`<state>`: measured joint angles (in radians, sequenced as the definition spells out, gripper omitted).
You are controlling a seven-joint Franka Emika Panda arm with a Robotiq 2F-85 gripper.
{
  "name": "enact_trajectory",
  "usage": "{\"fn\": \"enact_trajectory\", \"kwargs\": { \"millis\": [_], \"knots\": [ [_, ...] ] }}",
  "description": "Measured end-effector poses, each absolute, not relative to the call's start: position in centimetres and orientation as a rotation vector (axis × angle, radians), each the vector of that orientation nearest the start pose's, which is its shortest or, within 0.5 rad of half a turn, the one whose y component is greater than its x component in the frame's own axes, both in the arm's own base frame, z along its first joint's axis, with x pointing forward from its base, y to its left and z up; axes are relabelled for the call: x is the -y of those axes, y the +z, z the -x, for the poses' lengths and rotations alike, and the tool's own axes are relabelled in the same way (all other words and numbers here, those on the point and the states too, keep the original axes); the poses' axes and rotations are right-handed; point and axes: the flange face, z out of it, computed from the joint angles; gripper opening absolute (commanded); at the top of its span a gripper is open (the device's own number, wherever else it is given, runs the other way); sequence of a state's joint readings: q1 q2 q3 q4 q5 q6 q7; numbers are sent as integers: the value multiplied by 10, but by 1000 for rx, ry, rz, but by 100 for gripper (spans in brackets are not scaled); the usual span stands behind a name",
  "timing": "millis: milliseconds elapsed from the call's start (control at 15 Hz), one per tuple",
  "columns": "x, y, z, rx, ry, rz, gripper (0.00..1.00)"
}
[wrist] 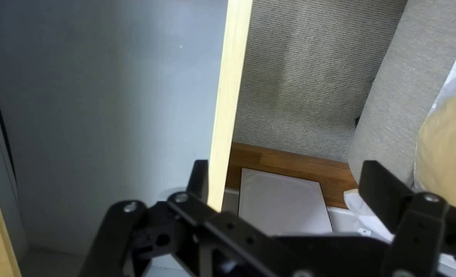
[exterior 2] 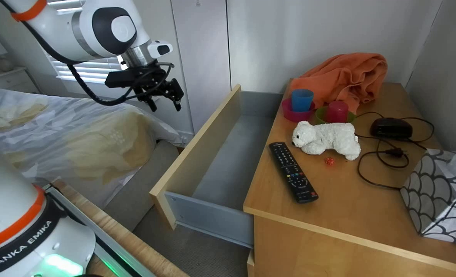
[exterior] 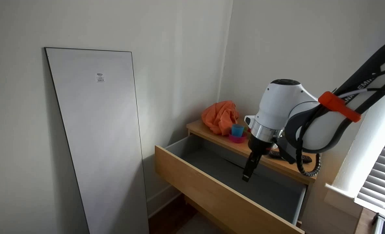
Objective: Close the top drawer
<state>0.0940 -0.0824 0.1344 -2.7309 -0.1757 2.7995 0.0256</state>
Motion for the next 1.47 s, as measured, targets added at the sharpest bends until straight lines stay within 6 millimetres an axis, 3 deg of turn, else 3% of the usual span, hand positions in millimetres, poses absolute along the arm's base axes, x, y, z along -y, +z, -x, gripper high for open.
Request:
{"fn": "enact_trajectory", "kwargs": {
  "millis": [333,400,533,1067,1467],
  "knots": [
    [-104,237,-429,601,-257,3094,100],
    [-105,230,-435,611,-255,3080,75],
    [-108,214,-445,641,-258,3058,66],
    [-114,152,-472,712,-275,3027,4],
    [-102,119,-490,710,-301,3091,0]
  ]
}}
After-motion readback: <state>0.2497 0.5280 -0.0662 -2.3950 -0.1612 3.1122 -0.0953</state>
